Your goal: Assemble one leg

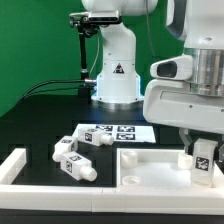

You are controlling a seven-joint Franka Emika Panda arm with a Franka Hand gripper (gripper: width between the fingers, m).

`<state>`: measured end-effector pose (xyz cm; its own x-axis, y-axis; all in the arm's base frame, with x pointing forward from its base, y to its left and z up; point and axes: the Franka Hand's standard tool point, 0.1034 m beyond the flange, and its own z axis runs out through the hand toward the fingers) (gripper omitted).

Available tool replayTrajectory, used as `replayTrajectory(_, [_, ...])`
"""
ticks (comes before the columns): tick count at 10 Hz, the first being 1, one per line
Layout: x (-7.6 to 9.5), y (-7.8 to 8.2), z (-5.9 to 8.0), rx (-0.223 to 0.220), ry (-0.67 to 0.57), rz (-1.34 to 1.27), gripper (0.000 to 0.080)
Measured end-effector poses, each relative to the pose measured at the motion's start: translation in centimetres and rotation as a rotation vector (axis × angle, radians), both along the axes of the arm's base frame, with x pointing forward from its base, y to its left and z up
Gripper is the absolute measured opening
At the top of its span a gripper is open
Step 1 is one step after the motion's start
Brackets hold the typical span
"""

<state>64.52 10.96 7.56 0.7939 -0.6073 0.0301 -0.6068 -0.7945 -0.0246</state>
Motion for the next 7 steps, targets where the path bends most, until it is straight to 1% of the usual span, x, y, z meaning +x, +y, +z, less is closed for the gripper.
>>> replayTrajectory(1, [-0.01,-0.08,-0.02,0.005,0.001,-0.135,0.0285])
replayTrajectory(3, [-0.2,-0.26,-0.09,0.06,0.01,-0.489,0.0285])
replayTrajectory(4, [-0.26,-0.27,-0.12,0.074,0.007,-0.625,0.0285])
replayTrajectory(5, [-0.47,-0.54,-0.15,0.116,-0.011,-0.755,0.0285])
replayTrajectory(6, [-0.66,-0.67,-0.17,0.132,-0.023,-0.78,0.0285])
replayTrajectory(7, [-0.6,-0.61,-0.16,0.129,-0.023,-0.744,0.0291])
